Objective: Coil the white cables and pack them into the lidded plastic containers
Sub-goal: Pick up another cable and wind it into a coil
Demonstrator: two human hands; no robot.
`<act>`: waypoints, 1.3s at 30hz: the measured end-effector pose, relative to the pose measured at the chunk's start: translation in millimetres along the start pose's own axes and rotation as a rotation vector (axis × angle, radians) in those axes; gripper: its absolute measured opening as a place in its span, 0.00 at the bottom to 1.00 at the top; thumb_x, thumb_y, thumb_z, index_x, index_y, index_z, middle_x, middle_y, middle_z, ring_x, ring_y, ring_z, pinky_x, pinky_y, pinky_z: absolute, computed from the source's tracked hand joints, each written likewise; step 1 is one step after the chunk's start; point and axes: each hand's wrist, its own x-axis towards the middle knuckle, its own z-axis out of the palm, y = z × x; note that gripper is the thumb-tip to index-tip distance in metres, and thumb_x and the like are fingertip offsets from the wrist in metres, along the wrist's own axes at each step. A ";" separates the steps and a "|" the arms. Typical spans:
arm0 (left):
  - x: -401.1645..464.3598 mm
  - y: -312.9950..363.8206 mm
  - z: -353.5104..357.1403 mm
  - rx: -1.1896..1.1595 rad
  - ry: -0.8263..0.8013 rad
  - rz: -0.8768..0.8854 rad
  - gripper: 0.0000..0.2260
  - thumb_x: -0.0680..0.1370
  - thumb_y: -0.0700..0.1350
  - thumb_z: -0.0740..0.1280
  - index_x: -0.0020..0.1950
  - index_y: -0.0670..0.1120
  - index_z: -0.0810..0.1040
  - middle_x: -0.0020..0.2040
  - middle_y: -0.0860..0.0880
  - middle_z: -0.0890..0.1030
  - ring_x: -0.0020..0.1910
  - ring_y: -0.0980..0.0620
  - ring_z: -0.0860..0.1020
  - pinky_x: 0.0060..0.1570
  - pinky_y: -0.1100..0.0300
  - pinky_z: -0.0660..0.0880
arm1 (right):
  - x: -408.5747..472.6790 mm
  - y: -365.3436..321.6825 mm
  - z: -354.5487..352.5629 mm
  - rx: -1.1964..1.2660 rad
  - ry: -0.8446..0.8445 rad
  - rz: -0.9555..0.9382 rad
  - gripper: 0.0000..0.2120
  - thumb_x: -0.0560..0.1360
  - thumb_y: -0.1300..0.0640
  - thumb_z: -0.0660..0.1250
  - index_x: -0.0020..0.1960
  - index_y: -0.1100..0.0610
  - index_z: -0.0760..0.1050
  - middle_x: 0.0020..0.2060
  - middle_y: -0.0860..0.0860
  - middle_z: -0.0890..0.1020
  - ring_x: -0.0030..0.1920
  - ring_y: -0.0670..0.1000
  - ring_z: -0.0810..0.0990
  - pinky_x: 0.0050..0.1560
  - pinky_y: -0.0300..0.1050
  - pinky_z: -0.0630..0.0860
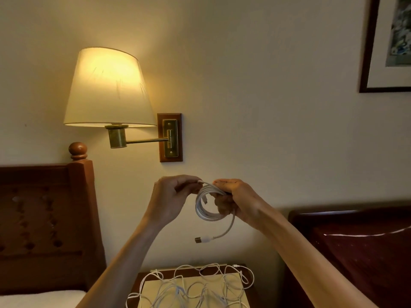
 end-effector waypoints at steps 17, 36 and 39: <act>-13.2 4.0 14.6 -1.031 -0.247 -0.978 0.10 0.69 0.36 0.68 0.46 0.45 0.85 0.40 0.45 0.80 0.44 0.48 0.76 0.51 0.48 0.70 | 2.6 8.5 -5.7 0.157 0.013 0.140 0.22 0.85 0.57 0.49 0.35 0.59 0.71 0.24 0.48 0.61 0.25 0.46 0.59 0.27 0.39 0.61; -33.7 9.8 23.0 0.540 -0.091 -0.254 0.17 0.80 0.56 0.62 0.36 0.48 0.78 0.29 0.54 0.74 0.27 0.55 0.75 0.27 0.60 0.71 | 21.1 22.4 12.4 -0.255 0.454 -0.028 0.20 0.83 0.53 0.55 0.36 0.56 0.75 0.28 0.48 0.72 0.30 0.48 0.69 0.37 0.47 0.69; -42.8 16.4 20.9 0.516 -0.080 -0.225 0.19 0.80 0.58 0.60 0.32 0.50 0.71 0.27 0.55 0.71 0.26 0.56 0.70 0.26 0.63 0.62 | 23.1 21.4 6.9 -0.304 0.492 -0.019 0.20 0.83 0.54 0.55 0.34 0.57 0.74 0.29 0.51 0.73 0.31 0.49 0.69 0.38 0.47 0.69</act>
